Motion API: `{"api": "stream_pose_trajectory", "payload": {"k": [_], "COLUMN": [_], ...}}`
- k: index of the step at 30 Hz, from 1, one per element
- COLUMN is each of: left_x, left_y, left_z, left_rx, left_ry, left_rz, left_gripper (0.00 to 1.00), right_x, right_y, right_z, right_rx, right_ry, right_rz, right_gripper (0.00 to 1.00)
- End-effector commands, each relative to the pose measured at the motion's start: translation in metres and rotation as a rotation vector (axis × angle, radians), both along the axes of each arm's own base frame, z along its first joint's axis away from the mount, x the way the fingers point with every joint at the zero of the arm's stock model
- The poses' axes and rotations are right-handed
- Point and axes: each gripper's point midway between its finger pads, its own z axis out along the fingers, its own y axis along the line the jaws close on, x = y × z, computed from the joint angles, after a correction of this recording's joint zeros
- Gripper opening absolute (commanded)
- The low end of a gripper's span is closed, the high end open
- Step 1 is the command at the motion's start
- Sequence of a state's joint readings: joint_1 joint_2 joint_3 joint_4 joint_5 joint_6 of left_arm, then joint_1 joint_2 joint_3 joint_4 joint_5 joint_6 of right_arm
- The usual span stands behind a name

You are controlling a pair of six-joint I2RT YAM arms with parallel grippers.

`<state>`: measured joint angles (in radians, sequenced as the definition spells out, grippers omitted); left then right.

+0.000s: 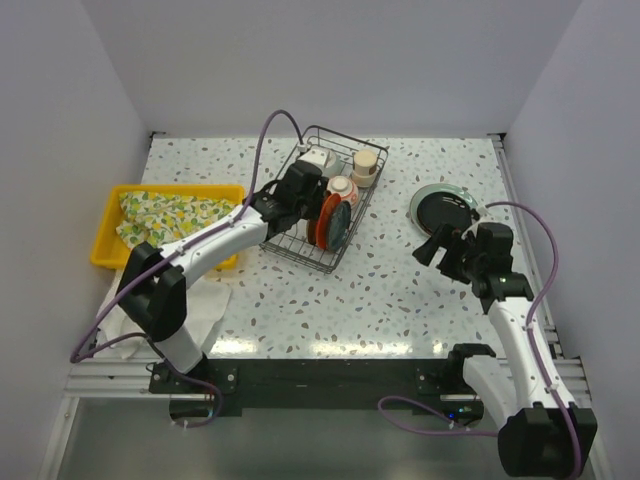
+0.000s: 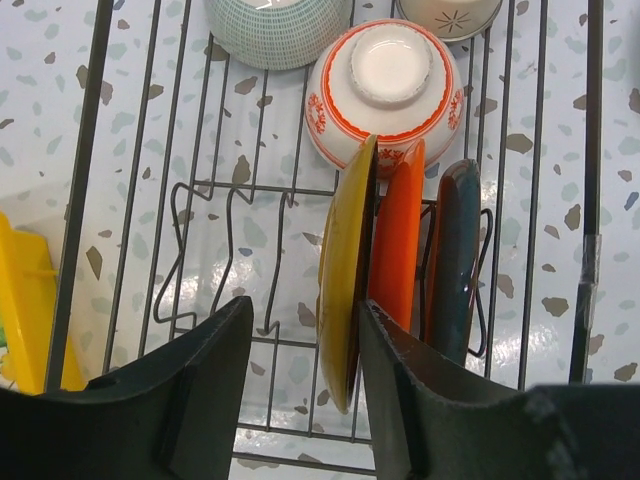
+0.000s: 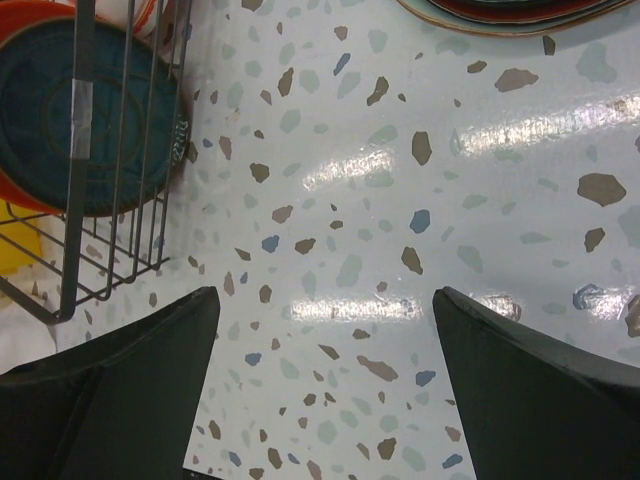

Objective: Unload the mixed dishes from the dish rack
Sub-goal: Pick up the plate from the dish rack.

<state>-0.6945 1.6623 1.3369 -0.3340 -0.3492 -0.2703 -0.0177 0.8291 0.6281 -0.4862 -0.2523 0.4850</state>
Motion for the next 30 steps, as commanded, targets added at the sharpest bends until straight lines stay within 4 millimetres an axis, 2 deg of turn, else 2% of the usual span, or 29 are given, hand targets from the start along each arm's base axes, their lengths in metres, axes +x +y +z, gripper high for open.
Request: {"api": "stream_pose_trajectory", "payload": {"k": [1,6,7,12,13,17,23,27,30], "left_x": [0.013,0.016,0.018,0.018,0.02,0.017,0.021,0.022,0.021], "left_y": [-0.008,-0.011,-0.01,-0.012,-0.012,-0.012,-0.005,-0.009,-0.011], "left_z": [0.011,0.001,0.001,-0.014,-0.01,-0.016,-0.018,-0.009,-0.001], "left_rx": [0.005,0.042,0.057,0.126,0.133,0.176,0.234,0.233,0.226], "left_ry": [-0.045,-0.035,-0.038,-0.007,-0.018,-0.003,-0.005,-0.018,-0.029], "left_rz": [0.027,0.037,0.048,0.057,0.069,0.082,0.121,0.121,0.12], "left_gripper": [0.5,0.48,0.44,0.41,0.4,0.37,0.24,0.09,0.03], "right_x": [-0.004,-0.004,-0.004,-0.002,-0.001,0.0,-0.002,-0.003,-0.004], "right_y": [0.006,0.013,0.014,0.018,0.019,0.019,0.021,0.02,0.02], "right_z": [-0.004,-0.01,-0.011,-0.013,-0.013,-0.014,-0.015,-0.014,-0.015], "right_rx": [0.007,-0.005,-0.007,-0.009,-0.011,-0.017,-0.019,-0.029,-0.028], "right_ry": [-0.002,0.007,0.01,0.019,0.02,0.019,0.027,0.028,0.032], "right_rz": [0.037,0.074,0.078,0.1,0.105,0.108,0.118,0.119,0.119], "right_gripper": [0.93,0.93,0.93,0.93,0.93,0.93,0.93,0.93,0.93]}}
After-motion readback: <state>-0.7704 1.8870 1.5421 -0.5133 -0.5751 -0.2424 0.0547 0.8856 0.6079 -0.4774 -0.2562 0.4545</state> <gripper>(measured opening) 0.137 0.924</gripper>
